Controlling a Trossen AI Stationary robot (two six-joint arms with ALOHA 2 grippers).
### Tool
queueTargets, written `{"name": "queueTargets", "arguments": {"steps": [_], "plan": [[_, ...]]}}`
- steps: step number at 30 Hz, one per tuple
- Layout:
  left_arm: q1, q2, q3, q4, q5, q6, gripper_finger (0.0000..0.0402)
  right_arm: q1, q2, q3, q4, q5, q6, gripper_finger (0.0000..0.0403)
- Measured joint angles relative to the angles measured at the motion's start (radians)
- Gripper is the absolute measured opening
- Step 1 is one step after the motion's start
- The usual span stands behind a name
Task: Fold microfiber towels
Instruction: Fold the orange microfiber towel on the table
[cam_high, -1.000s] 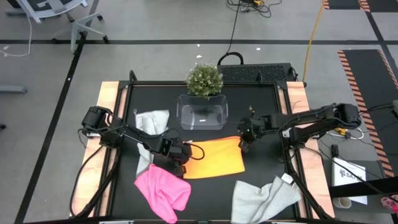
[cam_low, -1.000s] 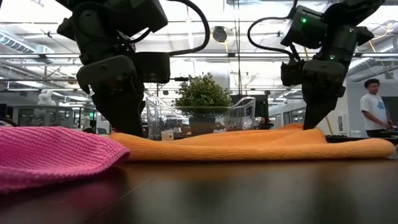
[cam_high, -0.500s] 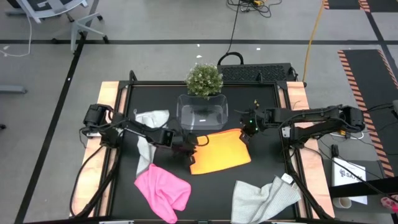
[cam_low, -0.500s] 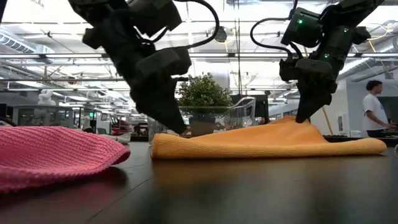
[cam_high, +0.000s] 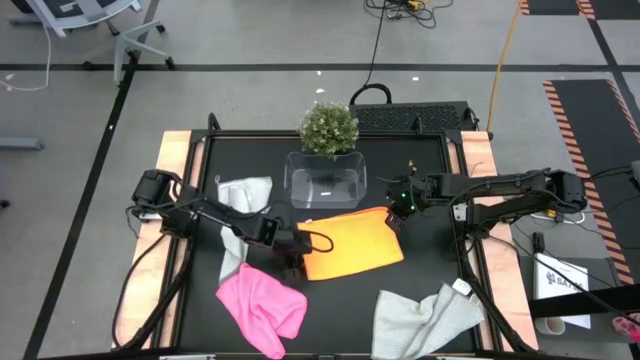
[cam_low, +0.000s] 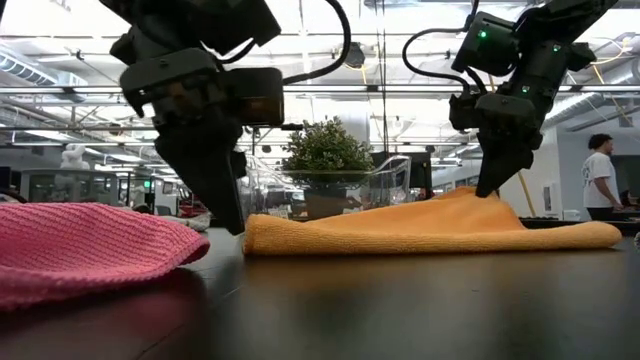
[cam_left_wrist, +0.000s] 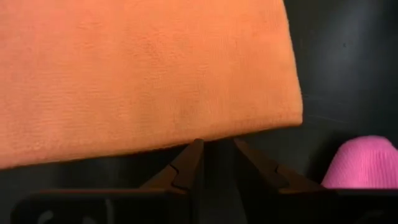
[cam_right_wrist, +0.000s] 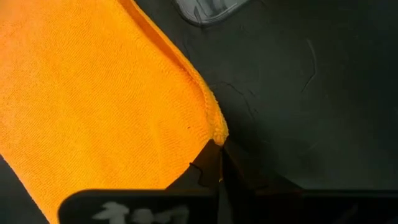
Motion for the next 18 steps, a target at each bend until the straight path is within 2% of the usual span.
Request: {"name": "queueTargets", "arguments": {"steps": [4,10,18], "plan": [[-0.006,0.0,0.0,0.004,-0.051,0.003,0.0088,0.0,0.0,0.0,0.0,-0.011,0.015,0.0],[-0.001,0.001,0.0,0.006,-0.062,0.011,0.0088,0.005,0.0,0.0,0.008,-0.031,0.052,0.0],[-0.005,0.001,0.0,0.029,-0.073,0.01,0.0088,0.046,0.0,0.0,0.154,-0.077,0.133,0.0]]}}
